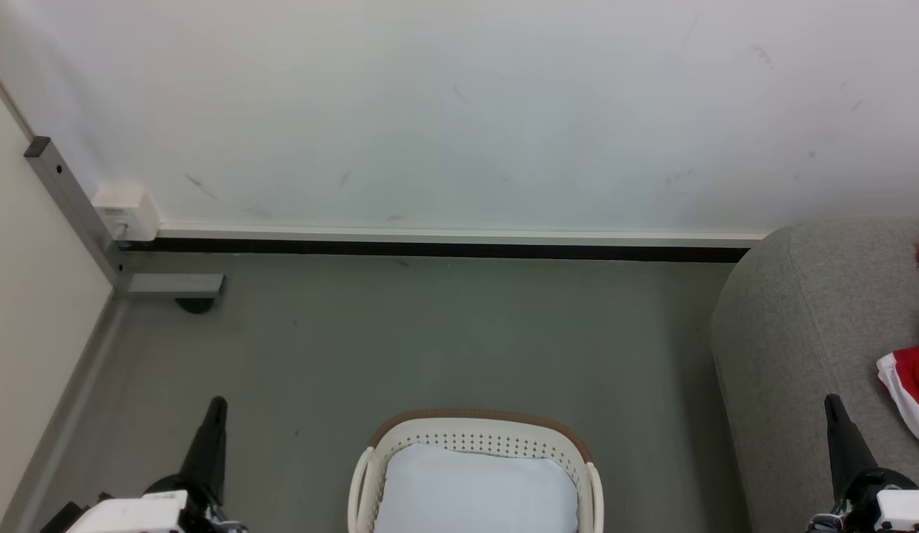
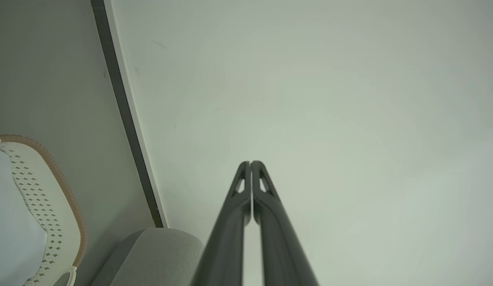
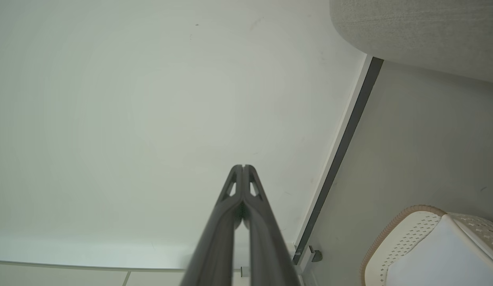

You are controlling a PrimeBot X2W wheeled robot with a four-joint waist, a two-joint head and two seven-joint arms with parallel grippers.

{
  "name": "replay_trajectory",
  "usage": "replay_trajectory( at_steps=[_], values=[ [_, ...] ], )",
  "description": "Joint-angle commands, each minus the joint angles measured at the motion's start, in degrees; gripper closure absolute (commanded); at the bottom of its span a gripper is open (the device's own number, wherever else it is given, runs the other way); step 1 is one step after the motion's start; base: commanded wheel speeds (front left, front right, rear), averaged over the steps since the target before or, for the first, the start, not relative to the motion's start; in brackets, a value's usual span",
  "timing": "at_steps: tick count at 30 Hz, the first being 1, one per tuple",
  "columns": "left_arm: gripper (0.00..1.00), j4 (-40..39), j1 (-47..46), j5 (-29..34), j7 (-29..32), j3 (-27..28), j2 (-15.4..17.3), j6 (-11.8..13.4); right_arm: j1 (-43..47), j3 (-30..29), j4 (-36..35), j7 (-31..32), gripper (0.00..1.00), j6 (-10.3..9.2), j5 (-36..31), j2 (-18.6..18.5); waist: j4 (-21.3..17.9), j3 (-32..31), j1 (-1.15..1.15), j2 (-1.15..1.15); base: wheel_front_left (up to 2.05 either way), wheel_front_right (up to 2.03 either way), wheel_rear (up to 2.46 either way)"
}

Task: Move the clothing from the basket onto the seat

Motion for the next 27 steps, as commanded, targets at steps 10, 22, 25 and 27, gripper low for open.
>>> replay_trajectory(
  at_steps=[10,22,25,27],
  values=[
    [1.0,-0.22,-0.51,-0.75,0.24,0.13,0.42,-0.27,-0.73,-0.22,-0.33,0.24,1.0,-0.12,0.01,-0.46,0.0,0.0,0.0,0.0,0.0,0.0,0.0],
    [1.0,-0.22,-0.5,-0.75,0.23,0.12,0.42,-0.27,-0.73,-0.22,-0.34,0.24,1.0,-0.12,0.01,-0.46,0.0,0.0,0.0,0.0,0.0,0.0,0.0],
    [1.0,-0.22,-0.5,-0.75,0.23,0.12,0.42,-0.27,-0.72,-0.22,-0.34,0.23,1.0,-0.12,0.01,-0.46,0.0,0.0,0.0,0.0,0.0,0.0,0.0],
    [1.0,-0.22,-0.5,-0.75,0.23,0.12,0.42,-0.27,-0.72,-0.21,-0.34,0.23,1.0,-0.12,0.01,-0.46,0.0,0.0,0.0,0.0,0.0,0.0,0.0]
  ],
)
